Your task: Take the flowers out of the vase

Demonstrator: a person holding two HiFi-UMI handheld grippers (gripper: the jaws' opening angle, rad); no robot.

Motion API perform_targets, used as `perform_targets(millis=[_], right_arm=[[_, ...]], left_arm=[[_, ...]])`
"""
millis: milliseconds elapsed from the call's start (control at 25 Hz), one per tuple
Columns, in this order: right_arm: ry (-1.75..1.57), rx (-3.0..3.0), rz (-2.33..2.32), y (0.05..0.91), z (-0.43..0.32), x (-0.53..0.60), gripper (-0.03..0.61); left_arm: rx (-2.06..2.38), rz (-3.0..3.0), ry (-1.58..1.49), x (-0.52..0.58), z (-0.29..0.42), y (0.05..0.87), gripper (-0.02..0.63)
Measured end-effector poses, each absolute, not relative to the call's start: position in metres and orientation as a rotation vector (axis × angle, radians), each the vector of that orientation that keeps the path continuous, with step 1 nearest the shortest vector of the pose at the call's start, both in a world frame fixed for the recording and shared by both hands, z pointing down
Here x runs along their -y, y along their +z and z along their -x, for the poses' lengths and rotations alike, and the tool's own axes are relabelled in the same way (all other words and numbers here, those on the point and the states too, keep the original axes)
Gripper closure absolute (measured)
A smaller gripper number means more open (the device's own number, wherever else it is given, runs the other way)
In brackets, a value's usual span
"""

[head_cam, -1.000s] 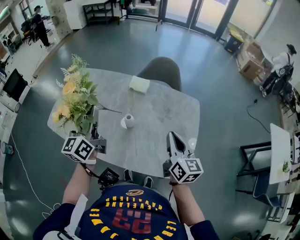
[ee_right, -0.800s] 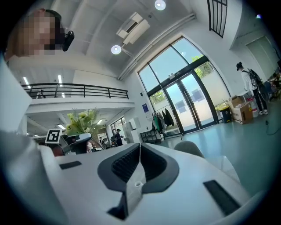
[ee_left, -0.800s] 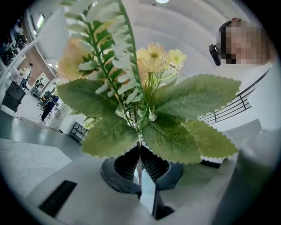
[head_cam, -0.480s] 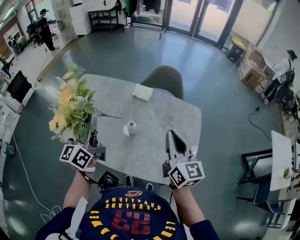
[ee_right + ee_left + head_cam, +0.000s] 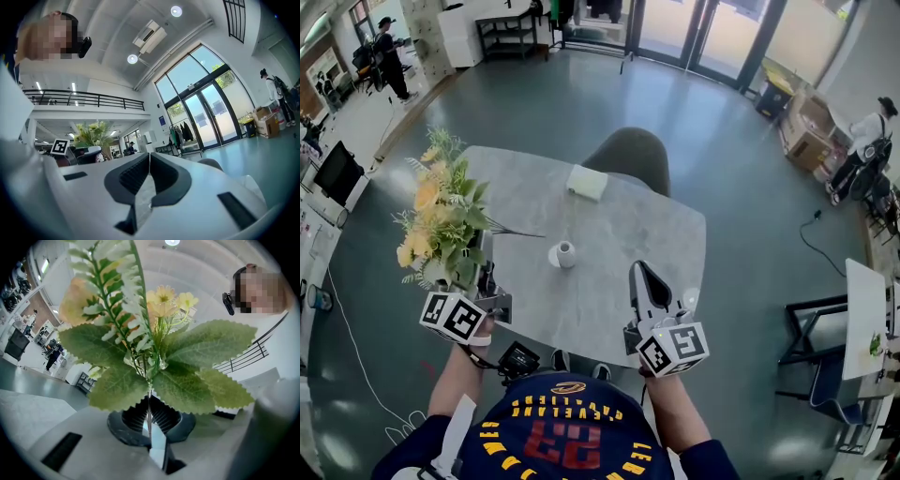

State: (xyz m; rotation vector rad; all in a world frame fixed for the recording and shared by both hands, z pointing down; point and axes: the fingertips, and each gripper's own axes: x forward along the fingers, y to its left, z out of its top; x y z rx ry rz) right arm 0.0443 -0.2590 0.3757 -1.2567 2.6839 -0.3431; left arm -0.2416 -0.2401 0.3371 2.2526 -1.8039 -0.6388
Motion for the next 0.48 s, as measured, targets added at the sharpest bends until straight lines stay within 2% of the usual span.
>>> perform_targets(millis=[480], right_arm=[[-0.33, -2.693, 1.267, 0.3785, -0.0416, 0.2605, 0.569]], left_arm=[[1.778, -2.276, -0.62, 0.2477, 0.24, 0.3395, 0.598]])
